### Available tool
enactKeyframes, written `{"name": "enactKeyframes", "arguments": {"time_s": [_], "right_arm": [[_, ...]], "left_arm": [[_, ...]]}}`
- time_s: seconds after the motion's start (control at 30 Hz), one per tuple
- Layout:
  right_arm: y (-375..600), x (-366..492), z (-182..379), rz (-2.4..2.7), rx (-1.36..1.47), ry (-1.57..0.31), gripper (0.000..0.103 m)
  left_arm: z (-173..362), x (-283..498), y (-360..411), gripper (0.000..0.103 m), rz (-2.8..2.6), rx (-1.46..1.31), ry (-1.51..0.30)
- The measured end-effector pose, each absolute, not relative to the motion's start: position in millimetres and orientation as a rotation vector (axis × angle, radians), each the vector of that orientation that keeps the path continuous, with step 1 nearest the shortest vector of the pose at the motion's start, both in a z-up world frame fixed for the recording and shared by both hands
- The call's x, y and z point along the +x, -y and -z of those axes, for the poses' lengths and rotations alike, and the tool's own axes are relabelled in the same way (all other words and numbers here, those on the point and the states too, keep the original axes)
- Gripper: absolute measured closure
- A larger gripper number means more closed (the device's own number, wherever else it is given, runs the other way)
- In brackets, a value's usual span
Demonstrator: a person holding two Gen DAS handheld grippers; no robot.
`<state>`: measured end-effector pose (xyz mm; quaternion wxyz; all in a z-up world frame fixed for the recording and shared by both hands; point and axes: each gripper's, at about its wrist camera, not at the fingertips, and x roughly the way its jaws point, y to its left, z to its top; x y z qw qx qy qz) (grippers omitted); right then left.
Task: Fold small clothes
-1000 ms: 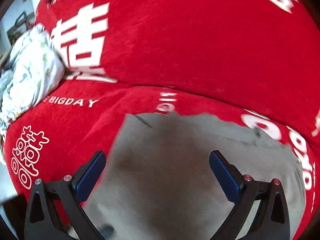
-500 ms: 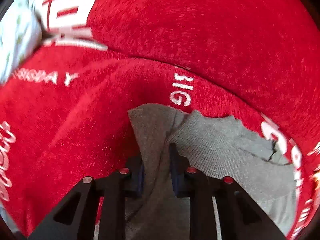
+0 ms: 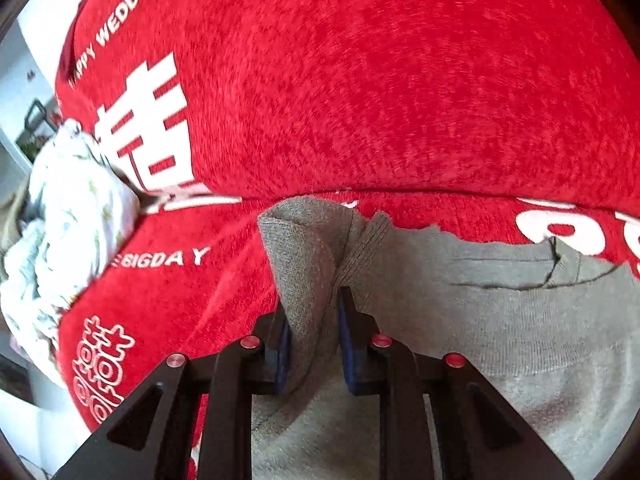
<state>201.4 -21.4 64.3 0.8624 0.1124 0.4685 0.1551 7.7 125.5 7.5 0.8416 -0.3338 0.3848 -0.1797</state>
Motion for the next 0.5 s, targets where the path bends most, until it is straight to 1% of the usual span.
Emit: {"name": "enactKeyframes", "arguments": {"time_s": [0.23,0.27,0.3,0.33,0.37,0.4,0.5], "right_arm": [[44.8,192.3,-68.8,-0.37,0.325,-0.939,0.08],[46.2,191.8,-67.5,-0.371,0.326,-0.942,0.08],[47.5,191.5,-66.1,-0.371,0.329,-0.946,0.08],[49.4,190.7,-65.0,-0.37,0.335,-0.95,0.08],[50.8,190.4,-64.5,-0.368,0.339,-0.953,0.08],[51.9,190.2,-64.9,-0.368,0.341,-0.953,0.08],[52.4,191.1,-65.9,-0.366,0.331,-0.961,0.08]], "left_arm": [[-9.3,8.0,-131.7,0.0,0.376,-0.741,-0.773],[-10.6,12.6,-128.7,0.009,0.389,-0.738,-0.771],[-10.5,20.1,-124.4,0.025,0.408,-0.729,-0.775],[-7.7,28.3,-118.6,0.067,0.44,-0.718,-0.81],[-2.7,35.9,-113.3,0.091,0.453,-0.708,-0.863],[-0.2,36.9,-111.7,0.093,0.44,-0.708,-0.882],[-6.2,31.6,-115.9,0.093,0.412,-0.721,-0.849]]}}
